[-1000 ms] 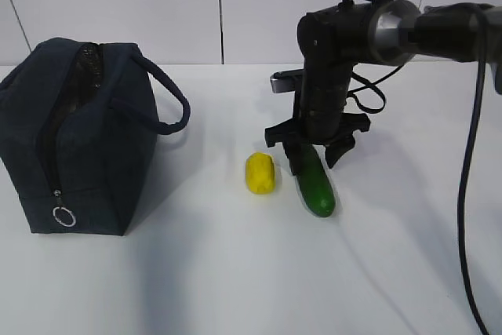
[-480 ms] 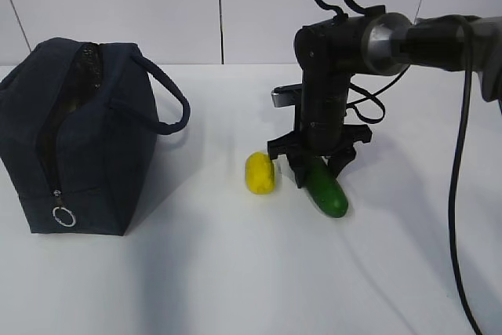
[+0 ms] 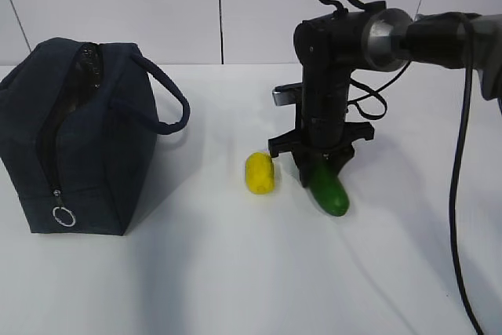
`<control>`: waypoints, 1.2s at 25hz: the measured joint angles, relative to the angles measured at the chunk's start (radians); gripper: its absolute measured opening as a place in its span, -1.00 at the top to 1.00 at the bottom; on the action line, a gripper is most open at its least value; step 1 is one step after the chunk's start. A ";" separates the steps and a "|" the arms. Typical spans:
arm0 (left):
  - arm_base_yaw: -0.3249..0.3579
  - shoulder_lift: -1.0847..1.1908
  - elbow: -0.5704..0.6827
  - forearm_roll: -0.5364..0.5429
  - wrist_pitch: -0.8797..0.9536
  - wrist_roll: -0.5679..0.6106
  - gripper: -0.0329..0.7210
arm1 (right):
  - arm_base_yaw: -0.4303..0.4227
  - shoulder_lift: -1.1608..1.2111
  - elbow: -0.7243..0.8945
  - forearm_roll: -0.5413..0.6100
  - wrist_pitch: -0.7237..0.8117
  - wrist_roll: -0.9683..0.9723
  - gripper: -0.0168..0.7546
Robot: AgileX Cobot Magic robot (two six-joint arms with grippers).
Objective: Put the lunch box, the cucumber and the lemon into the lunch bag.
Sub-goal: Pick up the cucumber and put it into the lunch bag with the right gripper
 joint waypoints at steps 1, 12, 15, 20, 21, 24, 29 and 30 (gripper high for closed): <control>0.000 0.000 0.000 0.007 0.000 0.000 -0.03 | 0.000 0.000 -0.014 0.000 0.004 0.000 0.07; 0.000 0.039 0.000 0.003 0.000 0.000 0.13 | 0.000 -0.091 -0.065 0.082 0.012 -0.056 0.07; 0.000 0.075 0.001 -0.006 0.000 -0.002 0.14 | 0.000 -0.165 -0.065 0.169 0.012 -0.093 0.07; 0.000 0.162 0.001 -0.047 0.000 0.007 0.14 | 0.000 -0.236 -0.096 0.406 0.022 -0.184 0.08; 0.000 0.183 0.001 -0.059 0.000 0.013 0.14 | 0.000 -0.238 -0.104 0.450 0.022 -0.204 0.08; 0.000 0.272 0.001 -0.108 -0.004 0.051 0.14 | 0.000 -0.238 -0.117 0.591 0.022 -0.249 0.08; 0.000 0.407 0.002 -0.214 -0.049 0.136 0.14 | 0.011 -0.238 -0.117 0.747 -0.021 -0.289 0.08; 0.000 0.431 0.002 -0.242 -0.064 0.155 0.14 | 0.016 -0.238 -0.117 0.781 -0.042 -0.301 0.08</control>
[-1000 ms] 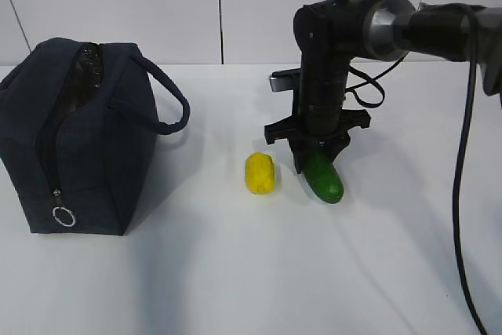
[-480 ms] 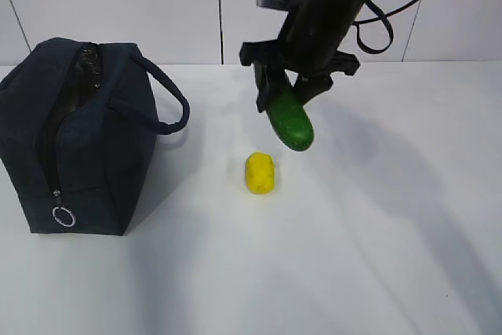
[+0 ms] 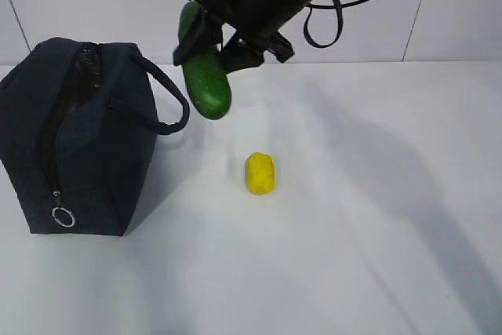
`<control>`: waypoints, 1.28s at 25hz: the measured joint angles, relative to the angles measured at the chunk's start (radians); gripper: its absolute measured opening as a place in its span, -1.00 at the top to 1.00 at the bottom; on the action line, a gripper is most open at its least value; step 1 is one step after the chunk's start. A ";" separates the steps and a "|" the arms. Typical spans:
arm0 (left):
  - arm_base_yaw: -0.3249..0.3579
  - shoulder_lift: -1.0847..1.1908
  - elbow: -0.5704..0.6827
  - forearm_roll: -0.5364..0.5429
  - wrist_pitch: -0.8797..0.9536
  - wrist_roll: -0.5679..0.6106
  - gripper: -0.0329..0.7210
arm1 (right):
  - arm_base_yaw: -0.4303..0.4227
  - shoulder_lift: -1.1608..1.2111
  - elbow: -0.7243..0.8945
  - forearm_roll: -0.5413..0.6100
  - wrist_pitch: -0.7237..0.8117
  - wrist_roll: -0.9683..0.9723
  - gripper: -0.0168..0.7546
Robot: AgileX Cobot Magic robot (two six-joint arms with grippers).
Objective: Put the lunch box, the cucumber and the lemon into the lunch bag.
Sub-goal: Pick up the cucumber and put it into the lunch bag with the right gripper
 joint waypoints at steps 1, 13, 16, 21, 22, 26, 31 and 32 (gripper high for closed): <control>0.000 0.024 0.000 -0.029 -0.011 0.017 0.14 | 0.007 0.000 0.000 0.030 -0.020 -0.010 0.08; -0.083 0.174 -0.010 -0.186 -0.171 0.188 0.14 | 0.059 0.000 0.000 0.271 -0.232 -0.133 0.08; -0.128 0.236 -0.048 -0.179 -0.205 0.195 0.14 | 0.060 0.000 0.000 0.297 -0.268 -0.140 0.08; -0.154 0.316 -0.096 -0.163 -0.260 0.198 0.14 | 0.060 0.000 0.000 0.321 -0.297 -0.152 0.08; -0.154 0.332 -0.105 -0.161 -0.262 0.198 0.14 | 0.063 0.000 0.000 0.323 -0.299 -0.155 0.08; -0.154 0.393 -0.114 -0.149 -0.265 0.198 0.14 | 0.080 0.029 0.000 0.353 -0.305 -0.162 0.08; -0.154 0.426 -0.114 -0.149 -0.237 0.198 0.21 | 0.105 0.110 0.000 0.481 -0.309 -0.204 0.08; -0.154 0.429 -0.114 -0.149 -0.234 0.200 0.30 | 0.110 0.125 0.000 0.520 -0.309 -0.226 0.08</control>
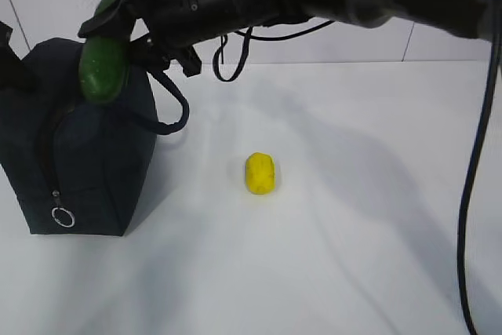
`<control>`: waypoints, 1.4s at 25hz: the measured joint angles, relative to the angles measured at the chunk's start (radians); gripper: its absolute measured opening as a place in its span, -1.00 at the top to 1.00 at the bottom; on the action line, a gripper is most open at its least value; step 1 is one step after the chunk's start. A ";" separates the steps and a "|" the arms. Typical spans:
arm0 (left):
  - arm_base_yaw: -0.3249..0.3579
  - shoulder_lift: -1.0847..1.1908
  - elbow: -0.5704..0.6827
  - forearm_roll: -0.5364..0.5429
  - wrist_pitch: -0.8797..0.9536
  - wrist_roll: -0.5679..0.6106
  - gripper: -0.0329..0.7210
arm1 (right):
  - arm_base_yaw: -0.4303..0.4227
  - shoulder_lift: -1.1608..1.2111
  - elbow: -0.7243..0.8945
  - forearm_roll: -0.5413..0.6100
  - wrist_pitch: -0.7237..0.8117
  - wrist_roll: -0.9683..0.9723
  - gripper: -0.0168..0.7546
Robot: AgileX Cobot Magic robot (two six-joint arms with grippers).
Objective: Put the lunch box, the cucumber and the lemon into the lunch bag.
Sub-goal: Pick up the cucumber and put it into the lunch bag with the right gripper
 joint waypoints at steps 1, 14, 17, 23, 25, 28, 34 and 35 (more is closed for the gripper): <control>0.000 0.000 0.000 0.000 0.007 0.000 0.42 | 0.002 0.012 0.000 0.050 0.000 -0.029 0.08; 0.000 0.000 -0.005 -0.180 0.088 0.073 0.93 | 0.055 0.115 0.000 0.256 -0.043 -0.159 0.08; 0.000 0.002 -0.005 -0.206 0.110 0.089 0.93 | 0.055 0.131 0.000 0.265 -0.064 -0.161 0.08; 0.000 0.004 -0.005 -0.219 0.121 0.102 0.94 | 0.053 0.136 0.000 0.240 -0.117 -0.163 0.08; 0.000 0.004 -0.005 -0.226 0.121 0.102 0.94 | 0.053 0.136 0.000 0.211 -0.145 -0.165 0.08; 0.000 0.004 -0.005 -0.234 0.123 0.106 0.94 | 0.053 0.136 0.000 0.156 -0.166 -0.165 0.08; 0.000 0.004 -0.008 -0.282 0.129 0.136 0.94 | 0.053 0.136 0.000 0.092 -0.177 -0.166 0.07; 0.000 0.004 -0.008 -0.289 0.134 0.140 0.94 | 0.053 0.136 0.000 0.086 -0.179 -0.166 0.07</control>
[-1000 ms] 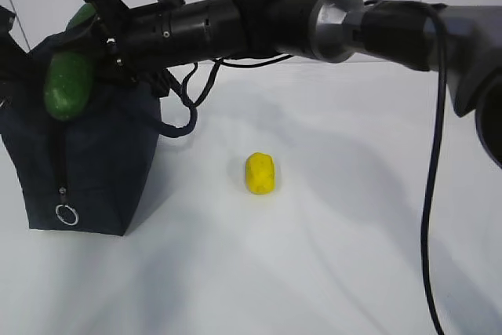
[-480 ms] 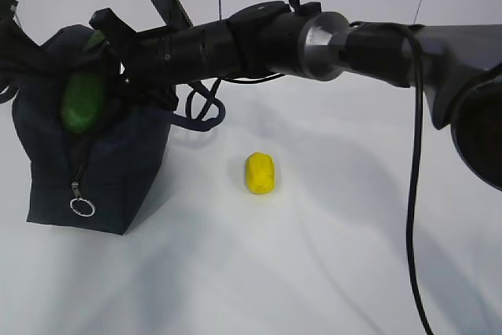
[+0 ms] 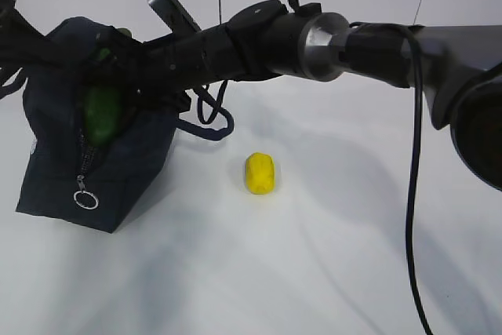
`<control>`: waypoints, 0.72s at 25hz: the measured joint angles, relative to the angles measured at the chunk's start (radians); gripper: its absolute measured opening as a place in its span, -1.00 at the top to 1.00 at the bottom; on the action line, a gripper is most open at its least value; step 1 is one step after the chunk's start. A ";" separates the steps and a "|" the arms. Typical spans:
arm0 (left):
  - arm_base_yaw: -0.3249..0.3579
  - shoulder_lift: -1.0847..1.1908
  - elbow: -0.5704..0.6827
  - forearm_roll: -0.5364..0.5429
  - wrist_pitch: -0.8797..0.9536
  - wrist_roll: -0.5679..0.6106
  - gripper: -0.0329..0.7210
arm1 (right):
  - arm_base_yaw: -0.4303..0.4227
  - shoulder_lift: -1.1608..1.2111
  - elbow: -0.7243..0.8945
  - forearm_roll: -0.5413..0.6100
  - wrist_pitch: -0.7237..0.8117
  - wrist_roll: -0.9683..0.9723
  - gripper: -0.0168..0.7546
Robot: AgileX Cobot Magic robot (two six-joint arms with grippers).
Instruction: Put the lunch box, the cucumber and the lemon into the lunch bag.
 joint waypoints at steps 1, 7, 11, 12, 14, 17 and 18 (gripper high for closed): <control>0.000 0.000 -0.001 -0.010 0.002 0.005 0.94 | 0.000 0.000 0.000 -0.011 0.000 0.000 0.07; 0.000 0.000 -0.001 -0.034 0.008 0.025 0.94 | -0.002 0.002 0.000 -0.050 0.013 0.000 0.04; 0.000 0.000 -0.001 -0.050 0.011 0.032 0.94 | -0.002 0.002 0.000 -0.054 0.031 0.000 0.04; 0.000 0.000 -0.001 -0.058 0.012 0.037 0.94 | -0.002 0.002 0.000 -0.056 0.032 0.000 0.03; 0.000 0.000 -0.001 -0.078 0.019 0.044 0.94 | -0.002 0.002 0.000 -0.058 0.034 0.000 0.01; 0.000 0.000 -0.001 -0.090 0.029 0.046 0.94 | -0.002 0.002 0.000 -0.060 0.034 0.000 -0.07; 0.000 0.000 -0.001 -0.092 0.031 0.046 0.94 | -0.002 0.002 0.000 -0.061 0.034 0.000 -0.10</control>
